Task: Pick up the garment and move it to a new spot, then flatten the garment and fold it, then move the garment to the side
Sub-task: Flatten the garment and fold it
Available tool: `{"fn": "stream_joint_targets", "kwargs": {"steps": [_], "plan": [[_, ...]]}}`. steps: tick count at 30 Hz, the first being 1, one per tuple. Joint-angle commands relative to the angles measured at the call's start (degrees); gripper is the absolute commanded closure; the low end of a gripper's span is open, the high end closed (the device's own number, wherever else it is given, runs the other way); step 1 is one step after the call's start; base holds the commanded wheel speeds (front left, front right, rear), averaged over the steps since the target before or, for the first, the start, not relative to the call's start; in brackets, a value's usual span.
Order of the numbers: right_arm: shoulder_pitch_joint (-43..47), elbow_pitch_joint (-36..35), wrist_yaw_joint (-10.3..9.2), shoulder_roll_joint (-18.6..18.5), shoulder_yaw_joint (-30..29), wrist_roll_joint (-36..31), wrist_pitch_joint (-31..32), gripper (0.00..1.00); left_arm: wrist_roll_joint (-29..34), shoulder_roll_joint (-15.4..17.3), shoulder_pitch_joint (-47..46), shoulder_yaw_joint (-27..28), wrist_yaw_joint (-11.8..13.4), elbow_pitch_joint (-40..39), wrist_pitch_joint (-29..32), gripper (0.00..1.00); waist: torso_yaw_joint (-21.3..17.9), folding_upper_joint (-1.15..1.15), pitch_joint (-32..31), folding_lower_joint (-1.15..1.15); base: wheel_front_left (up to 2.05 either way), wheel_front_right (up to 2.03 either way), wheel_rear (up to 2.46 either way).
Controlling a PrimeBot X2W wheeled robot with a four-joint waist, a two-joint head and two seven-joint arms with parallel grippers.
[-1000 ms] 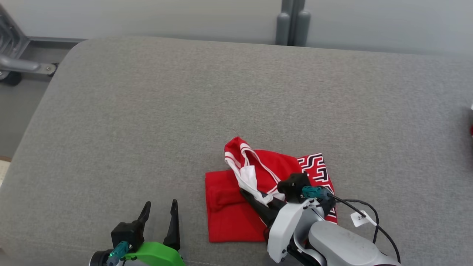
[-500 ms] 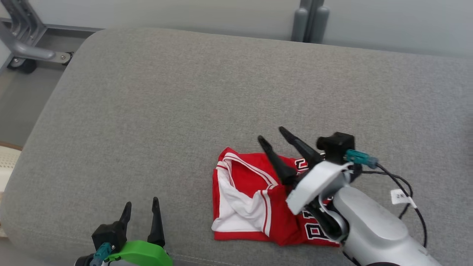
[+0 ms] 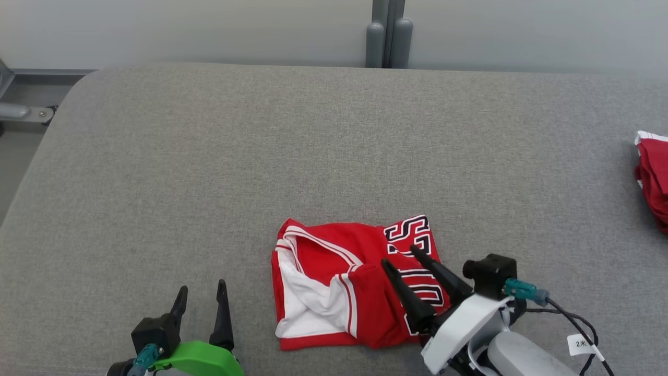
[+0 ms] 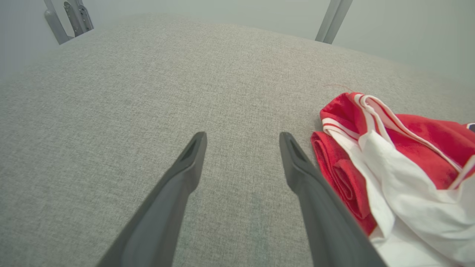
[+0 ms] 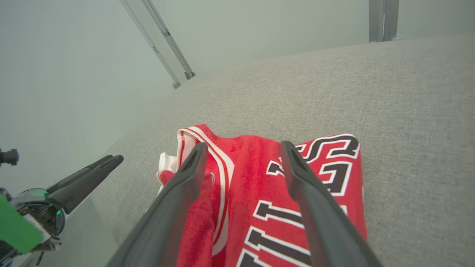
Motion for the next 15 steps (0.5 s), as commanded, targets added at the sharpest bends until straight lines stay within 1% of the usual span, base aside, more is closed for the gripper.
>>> {"fn": "stream_joint_targets", "kwargs": {"steps": [1,2,7,11,12,13,14,15], "plan": [[0.79,-0.81,-0.02,-0.89,1.92,0.61,-0.14,0.00,0.31,0.22,0.73,0.06,-0.29,0.18,0.03,0.00,0.21,0.00,-0.05,0.00,0.00,0.00,0.00],[0.79,-0.81,-0.02,-0.89,1.92,0.61,-0.14,0.00,0.31,0.22,0.73,0.06,-0.29,0.18,0.03,0.00,0.21,0.00,-0.05,0.00,0.00,0.00,0.00],[0.58,0.28,-0.02,-1.67,6.87,2.16,-0.14,0.00,0.46,0.21,0.82,0.06,-0.39,0.73,0.03,0.00,1.15,0.00,-0.44,0.00,0.00,0.00,0.00],[-0.99,2.18,-0.02,-1.11,9.04,2.59,-0.14,0.00,0.25,0.21,0.85,-0.04,-0.23,0.71,0.03,0.00,2.04,0.00,-0.48,0.00,0.00,0.00,0.00],[-1.38,2.54,-0.02,-1.04,9.95,2.66,-0.15,0.20,0.13,0.20,0.81,-0.04,-0.16,0.67,0.03,0.00,2.27,0.00,-0.43,0.00,0.00,0.00,0.00],[-1.94,2.75,-0.02,-1.07,10.81,2.54,-0.15,0.78,0.05,0.21,0.85,0.03,-0.11,0.61,0.03,0.00,2.45,0.00,-0.38,0.00,0.00,0.00,0.00],[-2.46,2.77,-0.02,-1.16,11.97,2.49,-0.15,1.00,0.02,0.21,0.93,-0.01,-0.08,0.51,0.03,0.00,2.64,0.00,-0.31,0.00,0.00,0.00,0.00],[-2.83,2.82,-0.02,-1.31,13.49,2.85,-0.15,1.00,-0.06,0.20,1.02,0.01,-0.02,0.42,0.03,0.00,2.79,0.00,-0.23,0.00,0.00,0.00,0.00]]}}
